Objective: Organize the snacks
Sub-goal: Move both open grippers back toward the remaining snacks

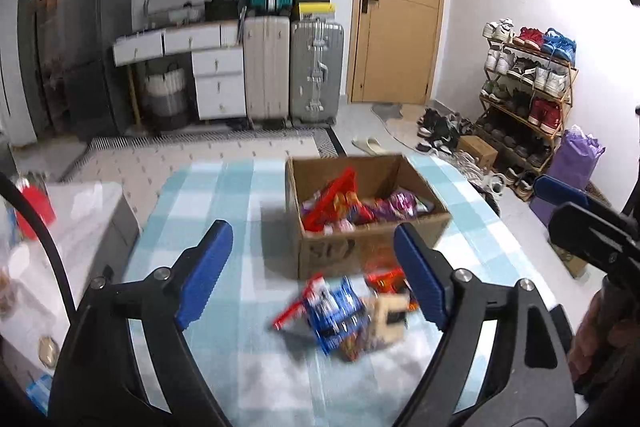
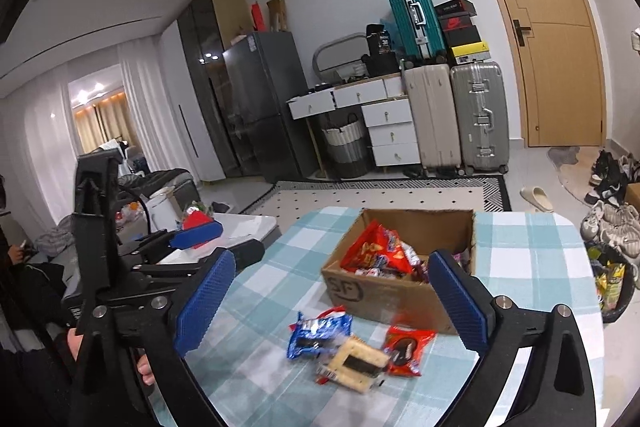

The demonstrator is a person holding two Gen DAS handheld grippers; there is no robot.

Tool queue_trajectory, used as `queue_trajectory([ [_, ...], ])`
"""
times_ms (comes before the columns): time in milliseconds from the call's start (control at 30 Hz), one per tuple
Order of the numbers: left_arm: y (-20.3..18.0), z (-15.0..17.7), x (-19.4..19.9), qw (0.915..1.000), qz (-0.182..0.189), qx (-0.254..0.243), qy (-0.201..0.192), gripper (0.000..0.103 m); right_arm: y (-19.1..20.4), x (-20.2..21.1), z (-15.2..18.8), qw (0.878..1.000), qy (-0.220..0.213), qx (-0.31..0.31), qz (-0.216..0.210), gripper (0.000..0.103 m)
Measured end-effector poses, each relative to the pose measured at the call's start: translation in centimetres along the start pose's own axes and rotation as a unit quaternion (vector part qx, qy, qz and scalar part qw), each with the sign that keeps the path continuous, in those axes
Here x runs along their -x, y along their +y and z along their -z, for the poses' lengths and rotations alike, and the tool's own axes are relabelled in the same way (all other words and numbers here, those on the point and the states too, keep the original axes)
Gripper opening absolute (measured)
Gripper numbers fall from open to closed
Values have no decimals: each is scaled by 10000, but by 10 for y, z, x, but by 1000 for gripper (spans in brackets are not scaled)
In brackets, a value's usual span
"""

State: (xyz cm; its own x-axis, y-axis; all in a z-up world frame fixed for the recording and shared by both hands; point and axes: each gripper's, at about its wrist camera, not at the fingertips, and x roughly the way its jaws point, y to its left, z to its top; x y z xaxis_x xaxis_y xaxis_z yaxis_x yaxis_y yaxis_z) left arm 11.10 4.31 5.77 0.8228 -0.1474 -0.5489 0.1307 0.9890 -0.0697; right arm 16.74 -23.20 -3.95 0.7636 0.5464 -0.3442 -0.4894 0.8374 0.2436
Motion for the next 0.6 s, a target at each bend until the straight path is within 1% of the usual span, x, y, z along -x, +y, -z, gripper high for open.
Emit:
queue_trajectory([
  [67, 4, 12, 6, 9999, 79, 148, -42, 83, -2, 4, 8, 9999, -76, -142, -56, 100],
  [100, 6, 18, 9, 9998, 52, 176, -69, 85, -3, 5, 13, 9996, -107, -227, -95, 101],
  [267, 11, 46, 5, 9998, -9, 214, -31, 85, -12, 6, 33, 9987, -131, -475, -125, 102],
  [433, 19, 75, -8, 9991, 37, 407, 62, 85, -23, -4, 58, 9975, -2, -692, -139, 102],
  [533, 24, 90, -12, 9987, 17, 509, 57, 85, -28, -12, 71, 9977, 96, -659, -85, 102],
  [567, 25, 95, -13, 9985, 8, 537, 45, 87, -29, -14, 76, 9979, 132, -630, -72, 102],
  [600, 26, 100, -15, 9985, -14, 551, 53, 91, -30, -16, 80, 9980, 160, -606, -68, 102],
])
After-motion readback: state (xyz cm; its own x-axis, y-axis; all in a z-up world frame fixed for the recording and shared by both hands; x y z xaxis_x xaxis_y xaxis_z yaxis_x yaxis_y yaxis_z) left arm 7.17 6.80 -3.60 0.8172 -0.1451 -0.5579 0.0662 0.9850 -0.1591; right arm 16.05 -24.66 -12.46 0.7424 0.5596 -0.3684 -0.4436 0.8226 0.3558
